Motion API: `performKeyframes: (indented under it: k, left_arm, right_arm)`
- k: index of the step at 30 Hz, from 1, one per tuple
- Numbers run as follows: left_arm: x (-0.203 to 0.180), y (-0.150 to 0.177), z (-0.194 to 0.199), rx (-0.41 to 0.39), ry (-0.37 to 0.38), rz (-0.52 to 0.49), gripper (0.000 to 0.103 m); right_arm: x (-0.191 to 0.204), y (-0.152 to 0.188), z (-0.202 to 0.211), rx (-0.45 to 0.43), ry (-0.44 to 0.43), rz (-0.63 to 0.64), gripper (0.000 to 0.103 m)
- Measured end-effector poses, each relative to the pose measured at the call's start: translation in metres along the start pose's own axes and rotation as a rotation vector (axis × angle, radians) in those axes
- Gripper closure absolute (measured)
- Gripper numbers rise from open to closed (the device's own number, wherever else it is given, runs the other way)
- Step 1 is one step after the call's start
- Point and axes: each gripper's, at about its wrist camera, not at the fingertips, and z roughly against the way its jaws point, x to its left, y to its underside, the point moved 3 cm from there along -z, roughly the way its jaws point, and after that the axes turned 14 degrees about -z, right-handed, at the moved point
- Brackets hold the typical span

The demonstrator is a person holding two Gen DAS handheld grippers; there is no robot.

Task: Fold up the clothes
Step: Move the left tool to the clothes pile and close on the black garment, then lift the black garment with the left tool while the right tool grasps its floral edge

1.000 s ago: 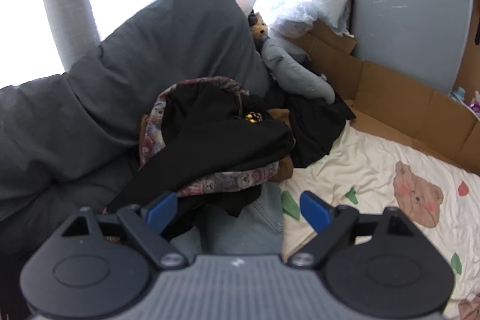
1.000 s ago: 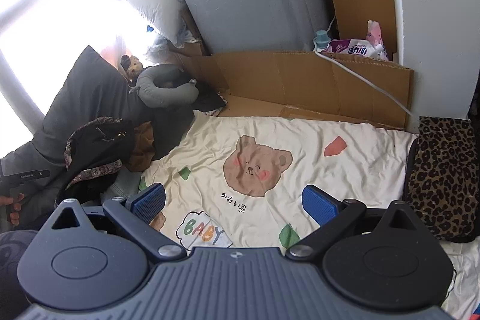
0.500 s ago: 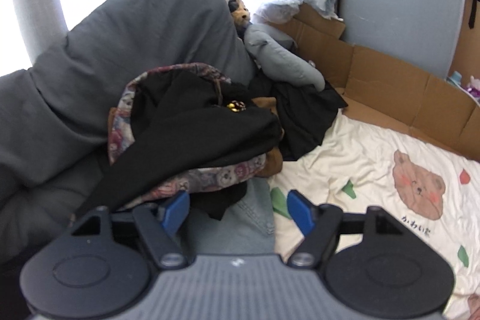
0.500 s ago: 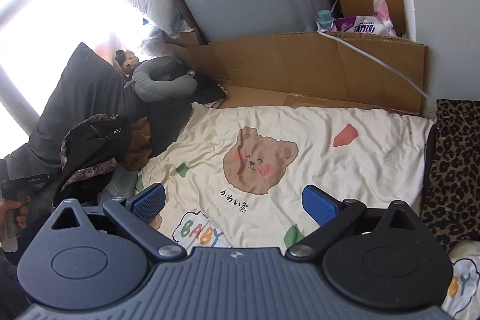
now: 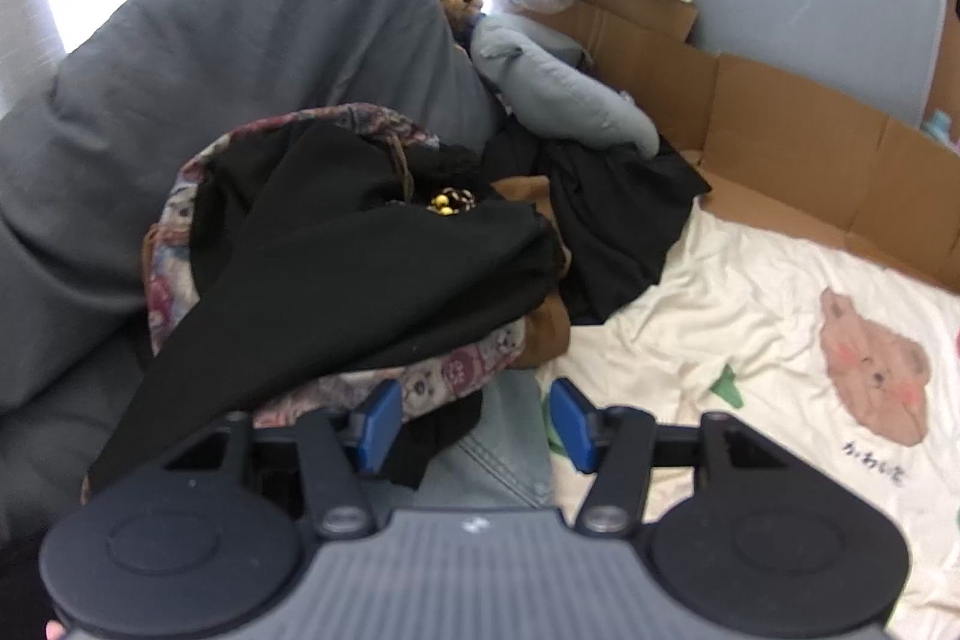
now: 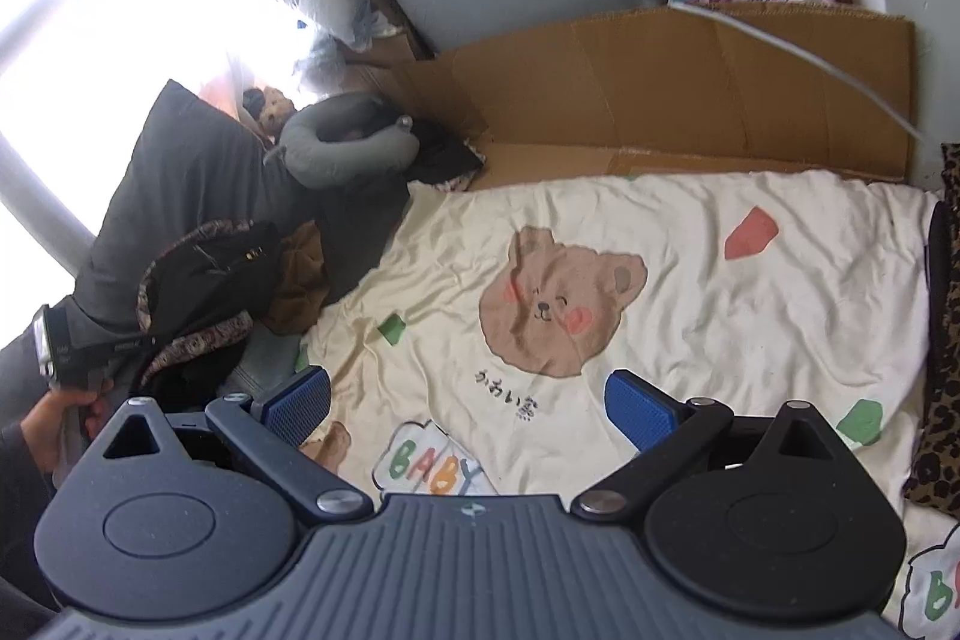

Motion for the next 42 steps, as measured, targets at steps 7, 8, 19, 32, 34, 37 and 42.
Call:
performKeyframes:
  k: [7, 8, 19, 32, 34, 37, 42]
  left_arm:
    - [0.003, 0.005, -0.046, 0.066, -0.086, -0.057, 0.024]
    - [0.005, 0.006, -0.052, 0.075, -0.100, -0.059, 0.023]
    - [0.020, 0.010, -0.113, 0.166, -0.217, -0.170, 0.007]
    - [0.039, 0.013, -0.103, 0.117, -0.125, -0.084, 0.063]
    - [0.042, 0.012, -0.094, 0.100, -0.082, -0.060, 0.082]
    - [0.045, 0.011, -0.082, 0.078, -0.014, -0.010, 0.091]
    - [0.040, 0.014, -0.059, 0.049, 0.101, 0.099, 0.093]
  right_arm:
    - [-0.019, 0.012, -0.023, 0.015, 0.029, -0.028, 0.002]
    - [-0.021, 0.014, -0.025, 0.016, 0.033, -0.031, 0.002]
    - [-0.035, 0.029, -0.053, 0.053, 0.049, -0.054, 0.002]
    - [-0.037, 0.039, -0.065, 0.084, 0.065, -0.047, 0.002]
    - [-0.035, 0.039, -0.066, 0.087, 0.063, -0.042, 0.002]
    - [-0.032, 0.040, -0.066, 0.087, 0.055, -0.040, 0.002]
    - [-0.030, 0.040, -0.066, 0.084, 0.031, -0.055, 0.003]
